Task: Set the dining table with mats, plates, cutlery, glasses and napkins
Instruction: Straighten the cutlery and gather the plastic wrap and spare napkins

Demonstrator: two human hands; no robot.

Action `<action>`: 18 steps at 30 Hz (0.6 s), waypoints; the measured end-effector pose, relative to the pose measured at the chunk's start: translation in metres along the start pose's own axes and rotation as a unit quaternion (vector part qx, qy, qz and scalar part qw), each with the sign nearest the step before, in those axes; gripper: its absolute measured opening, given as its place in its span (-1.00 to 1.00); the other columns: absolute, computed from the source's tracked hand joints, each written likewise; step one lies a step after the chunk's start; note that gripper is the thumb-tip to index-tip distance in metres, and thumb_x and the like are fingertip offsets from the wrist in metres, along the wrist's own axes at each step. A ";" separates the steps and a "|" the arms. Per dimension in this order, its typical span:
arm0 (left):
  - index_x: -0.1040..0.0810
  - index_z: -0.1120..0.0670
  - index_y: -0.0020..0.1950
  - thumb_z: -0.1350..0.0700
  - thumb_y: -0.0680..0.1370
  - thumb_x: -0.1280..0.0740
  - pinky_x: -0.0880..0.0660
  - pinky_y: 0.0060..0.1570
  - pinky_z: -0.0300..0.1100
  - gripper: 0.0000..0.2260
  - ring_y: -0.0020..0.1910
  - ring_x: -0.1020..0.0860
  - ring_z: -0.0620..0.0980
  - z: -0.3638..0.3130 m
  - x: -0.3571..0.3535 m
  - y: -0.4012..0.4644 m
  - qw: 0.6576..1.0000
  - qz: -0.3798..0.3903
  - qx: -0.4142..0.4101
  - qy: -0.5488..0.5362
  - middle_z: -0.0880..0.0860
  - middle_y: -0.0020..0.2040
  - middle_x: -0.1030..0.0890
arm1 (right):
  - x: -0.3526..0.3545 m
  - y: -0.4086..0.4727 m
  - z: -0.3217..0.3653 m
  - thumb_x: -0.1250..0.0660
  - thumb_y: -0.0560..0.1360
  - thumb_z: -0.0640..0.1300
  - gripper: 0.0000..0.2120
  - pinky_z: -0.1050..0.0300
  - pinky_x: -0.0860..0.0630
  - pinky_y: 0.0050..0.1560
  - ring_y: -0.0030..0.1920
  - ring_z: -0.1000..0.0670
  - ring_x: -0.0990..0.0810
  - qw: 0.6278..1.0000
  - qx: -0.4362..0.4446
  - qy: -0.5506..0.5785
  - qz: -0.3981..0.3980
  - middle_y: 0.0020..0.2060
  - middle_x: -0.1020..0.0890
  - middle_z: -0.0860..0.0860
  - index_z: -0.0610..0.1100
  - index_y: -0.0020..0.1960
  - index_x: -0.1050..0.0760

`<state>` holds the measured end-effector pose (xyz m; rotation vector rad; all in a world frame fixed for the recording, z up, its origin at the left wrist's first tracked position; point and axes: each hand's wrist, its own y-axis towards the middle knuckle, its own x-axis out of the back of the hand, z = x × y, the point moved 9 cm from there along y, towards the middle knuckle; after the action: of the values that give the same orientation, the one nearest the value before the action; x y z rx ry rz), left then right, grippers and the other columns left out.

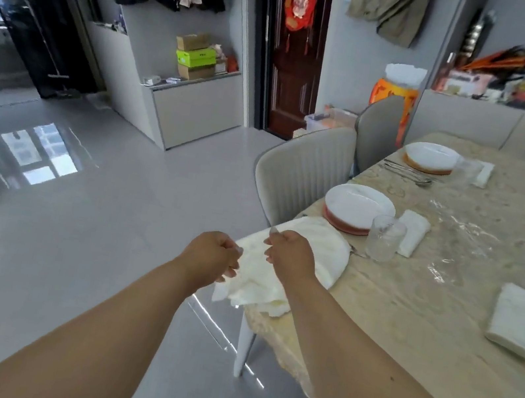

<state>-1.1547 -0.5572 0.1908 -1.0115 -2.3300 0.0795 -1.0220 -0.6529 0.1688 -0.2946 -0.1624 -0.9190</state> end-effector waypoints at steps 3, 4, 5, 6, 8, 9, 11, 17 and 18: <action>-0.55 0.19 -0.01 0.16 0.59 -0.25 -0.54 -0.17 -0.16 -0.87 -0.24 -0.60 -0.01 -0.001 0.019 0.037 0.999 0.036 -0.022 0.008 0.11 -0.16 -0.64 | -0.027 0.026 0.000 -0.23 0.50 -0.03 -0.72 -0.20 -0.50 0.13 -0.04 -0.25 -0.60 0.999 -0.027 0.014 -0.035 -0.14 -0.65 -0.20 -0.23 -0.19 -0.53; -0.55 0.19 -0.01 0.16 0.59 -0.25 -0.55 -0.16 -0.15 -0.87 -0.23 -0.60 0.00 -0.001 0.021 0.049 0.998 0.050 -0.026 0.009 0.12 -0.15 -0.64 | -0.032 0.034 -0.003 -0.23 0.47 -0.02 -0.75 -0.21 -0.50 0.13 -0.03 -0.27 -0.59 0.998 -0.041 0.020 -0.046 -0.13 -0.64 -0.20 -0.18 -0.24 -0.51; -0.55 0.19 -0.01 0.16 0.59 -0.25 -0.55 -0.16 -0.15 -0.87 -0.21 -0.60 0.00 0.000 0.021 0.061 0.997 0.064 -0.029 0.011 0.13 -0.13 -0.64 | -0.035 0.041 -0.004 -0.23 0.47 -0.02 -0.78 -0.20 -0.51 0.13 -0.02 -0.27 -0.59 0.997 -0.054 0.020 -0.060 -0.12 -0.64 -0.20 -0.13 -0.26 -0.49; -0.56 0.20 0.00 0.15 0.59 -0.26 -0.55 -0.15 -0.15 -0.86 -0.20 -0.60 0.01 0.001 0.022 0.074 0.996 0.076 -0.032 0.013 0.13 -0.12 -0.64 | -0.035 0.046 -0.003 -0.22 0.49 -0.05 -0.80 -0.17 -0.52 0.13 0.00 -0.25 -0.60 0.995 -0.061 0.013 -0.076 -0.09 -0.65 -0.19 -0.11 -0.24 -0.49; -0.56 0.22 -0.01 0.13 0.58 -0.29 -0.53 -0.16 -0.15 -0.84 -0.20 -0.57 0.02 0.000 0.020 0.101 0.994 0.100 -0.044 0.022 0.13 -0.10 -0.62 | -0.026 0.060 -0.003 -0.18 0.54 -0.09 -0.79 -0.07 -0.54 0.12 0.04 -0.18 -0.60 0.990 -0.076 -0.013 -0.121 -0.02 -0.64 -0.16 -0.15 -0.08 -0.55; -0.55 0.22 -0.05 0.12 0.57 -0.30 -0.51 -0.16 -0.14 -0.84 -0.21 -0.54 0.03 -0.001 0.017 0.116 0.991 0.115 -0.057 0.035 0.12 -0.13 -0.59 | -0.018 0.068 -0.009 -0.16 0.56 -0.09 -0.76 0.00 -0.53 0.10 0.06 -0.16 -0.59 0.983 -0.093 -0.033 -0.152 -0.01 -0.63 -0.14 -0.19 0.01 -0.55; -0.51 0.15 -0.04 0.07 0.55 -0.34 -0.47 -0.12 -0.13 -0.86 -0.19 -0.49 0.05 -0.006 0.005 0.145 0.982 0.147 -0.088 0.080 0.09 -0.16 -0.52 | -0.003 0.086 -0.025 -0.13 0.58 -0.08 -0.72 0.05 -0.48 0.03 0.07 -0.16 -0.57 0.967 -0.128 -0.074 -0.208 0.00 -0.61 -0.14 -0.22 0.07 -0.53; -0.30 0.13 0.43 -0.12 0.47 -0.43 -0.45 0.15 -0.14 -0.36 0.28 -0.44 0.04 -0.007 -0.050 0.221 0.950 0.210 -0.129 0.190 0.05 0.33 -0.42 | 0.037 0.126 -0.076 -0.13 0.59 0.08 -0.58 0.03 -0.40 0.12 0.20 -0.20 -0.49 0.906 -0.240 -0.102 -0.334 0.16 -0.53 -0.17 -0.25 0.20 -0.47; -0.28 0.13 0.44 -0.16 0.45 -0.43 -0.44 0.14 -0.15 -0.31 0.31 -0.42 0.06 -0.007 -0.061 0.231 0.943 0.214 -0.138 0.215 0.07 0.37 -0.40 | 0.043 0.129 -0.081 -0.14 0.58 0.08 -0.57 0.03 -0.39 0.15 0.23 -0.20 -0.47 0.895 -0.248 -0.106 -0.355 0.18 -0.52 -0.18 -0.26 0.21 -0.46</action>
<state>-0.9681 -0.4364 0.1024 -1.4939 -1.7272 -0.2803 -0.8922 -0.6377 0.0800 -0.8491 -0.2432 -1.6588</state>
